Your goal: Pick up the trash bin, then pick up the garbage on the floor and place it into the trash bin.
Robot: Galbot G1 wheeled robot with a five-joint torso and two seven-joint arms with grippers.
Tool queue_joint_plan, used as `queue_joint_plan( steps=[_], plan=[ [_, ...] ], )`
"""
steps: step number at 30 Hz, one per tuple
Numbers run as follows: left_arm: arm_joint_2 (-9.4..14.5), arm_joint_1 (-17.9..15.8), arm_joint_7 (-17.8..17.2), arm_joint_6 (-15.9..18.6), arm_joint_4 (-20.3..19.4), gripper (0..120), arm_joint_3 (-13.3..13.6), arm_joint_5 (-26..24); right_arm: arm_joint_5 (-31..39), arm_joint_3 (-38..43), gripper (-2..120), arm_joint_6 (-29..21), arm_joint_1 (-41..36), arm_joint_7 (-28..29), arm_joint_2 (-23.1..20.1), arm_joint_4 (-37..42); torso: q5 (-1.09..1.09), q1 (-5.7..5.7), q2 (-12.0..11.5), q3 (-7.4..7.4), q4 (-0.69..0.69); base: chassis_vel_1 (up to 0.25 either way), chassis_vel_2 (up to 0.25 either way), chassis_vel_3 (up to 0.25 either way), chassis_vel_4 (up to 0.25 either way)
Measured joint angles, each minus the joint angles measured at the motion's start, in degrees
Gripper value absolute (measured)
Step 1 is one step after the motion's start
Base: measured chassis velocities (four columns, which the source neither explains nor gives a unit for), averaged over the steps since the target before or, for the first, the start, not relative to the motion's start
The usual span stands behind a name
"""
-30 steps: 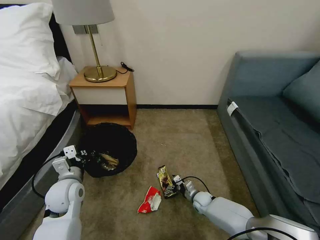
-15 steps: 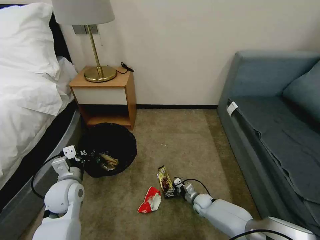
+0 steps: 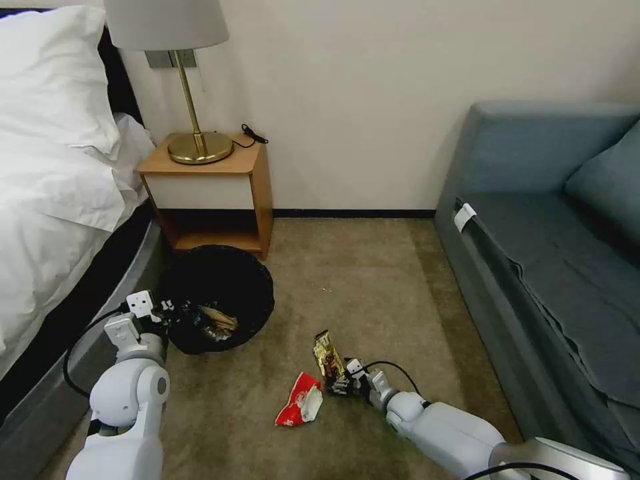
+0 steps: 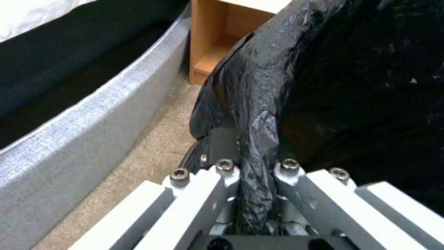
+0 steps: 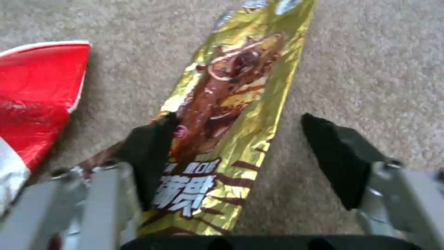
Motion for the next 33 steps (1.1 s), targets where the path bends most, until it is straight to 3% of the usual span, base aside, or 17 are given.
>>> queue_joint_plan(
  steps=[6,19,33],
  plan=[
    [-0.12,-0.1,0.06,-0.22,0.22,3,0.0,0.21,0.07,-0.06,43,0.27,-0.2,-0.02,-0.05,0.31,0.0,0.0,0.0,0.0,0.0,0.0,0.0,0.0,0.0],
    [-0.31,-0.4,0.22,-0.53,0.68,3,0.16,0.67,1.06,0.32,0,1.12,-0.71,-0.85,-1.39,1.67,0.0,0.0,0.0,0.0,0.0,0.0,0.0,0.0,0.0],
    [-0.18,-0.36,0.27,-0.62,0.8,3,0.17,0.76,2.47,1.97,0,1.33,-0.49,0.3,-3.16,5.05,0.0,0.0,0.0,0.0,0.0,0.0,0.0,0.0,0.0]
  ],
)
